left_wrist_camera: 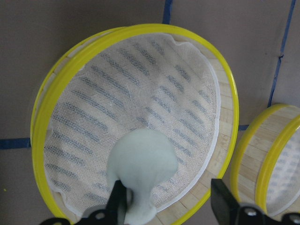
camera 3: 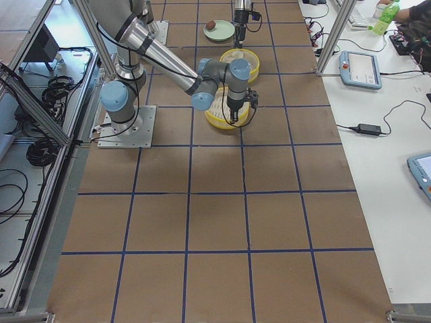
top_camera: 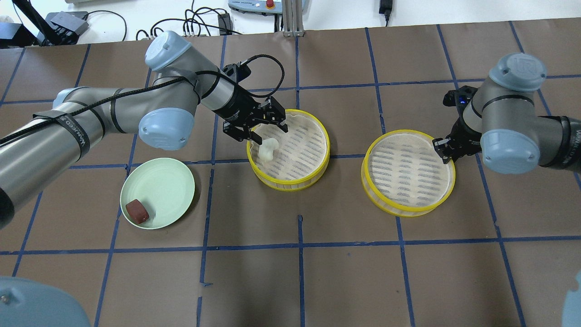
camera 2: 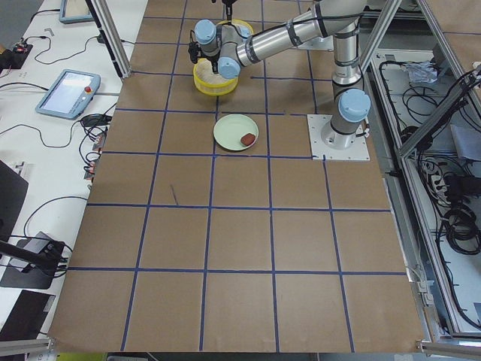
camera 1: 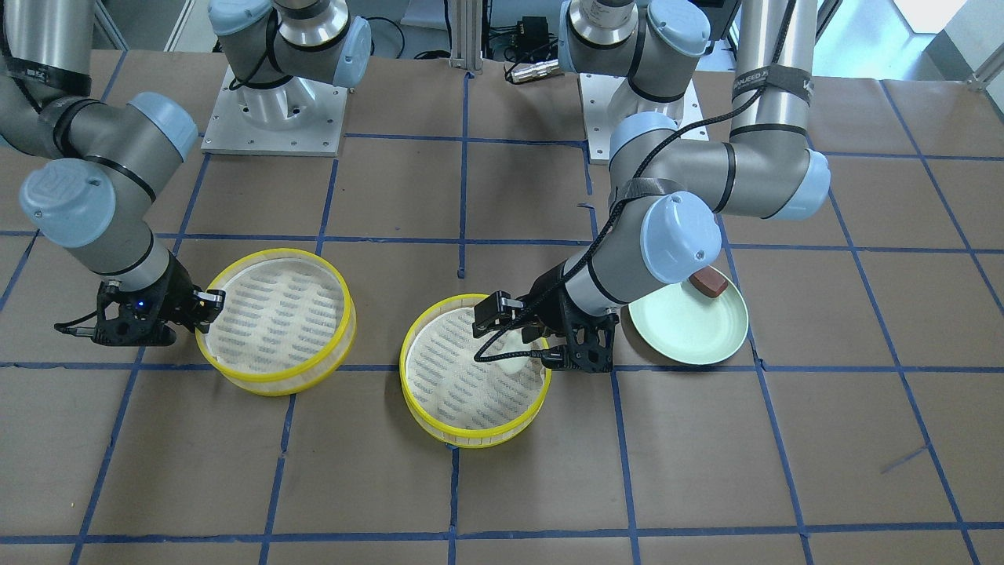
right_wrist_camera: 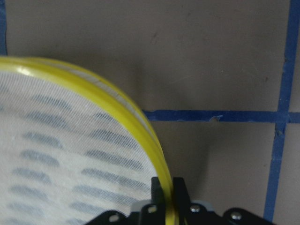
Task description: Stack buns with steamer
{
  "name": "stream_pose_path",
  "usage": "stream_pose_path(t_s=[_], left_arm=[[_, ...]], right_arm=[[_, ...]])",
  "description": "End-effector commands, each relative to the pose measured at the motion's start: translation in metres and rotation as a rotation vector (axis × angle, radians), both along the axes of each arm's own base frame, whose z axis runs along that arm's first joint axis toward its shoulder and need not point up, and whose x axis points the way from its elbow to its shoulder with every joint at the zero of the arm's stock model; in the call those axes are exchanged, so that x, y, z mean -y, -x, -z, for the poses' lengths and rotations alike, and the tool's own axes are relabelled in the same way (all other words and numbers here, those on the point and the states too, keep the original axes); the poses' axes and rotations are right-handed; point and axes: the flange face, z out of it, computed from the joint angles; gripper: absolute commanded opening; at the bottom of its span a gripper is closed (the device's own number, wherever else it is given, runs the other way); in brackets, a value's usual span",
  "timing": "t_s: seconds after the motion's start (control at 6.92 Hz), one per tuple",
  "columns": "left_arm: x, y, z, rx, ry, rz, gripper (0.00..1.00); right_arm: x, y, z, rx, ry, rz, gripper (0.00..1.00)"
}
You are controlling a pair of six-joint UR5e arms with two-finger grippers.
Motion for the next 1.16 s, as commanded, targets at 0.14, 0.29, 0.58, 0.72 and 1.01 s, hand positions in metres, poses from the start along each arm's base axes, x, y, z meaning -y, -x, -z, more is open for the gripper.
stream_pose_path(t_s=[0.14, 0.29, 0.58, 0.72, 1.01], left_arm=[[-0.003, -0.020, 0.004, 0.163, 0.050, 0.067, 1.00], [-0.006, -0.041, 0.016, 0.337, 0.083, 0.222, 1.00], [-0.036, -0.098, 0.042, 0.589, -0.021, 0.349, 1.00], [-0.049, -0.143, 0.058, 0.682, -0.095, 0.419, 1.00], [-0.063, -0.242, 0.072, 0.631, -0.281, 0.404, 1.00]], right_arm=[[0.008, 0.003, -0.015, -0.011, 0.028, 0.004, 0.05], [0.009, 0.002, -0.020, -0.009, 0.029, 0.036, 0.06], [0.023, -0.025, -0.081, 0.052, 0.006, 0.109, 0.07], [0.023, -0.053, -0.112, 0.085, 0.003, 0.146, 0.07], [0.019, -0.127, -0.115, 0.084, 0.010, 0.169, 0.07]])
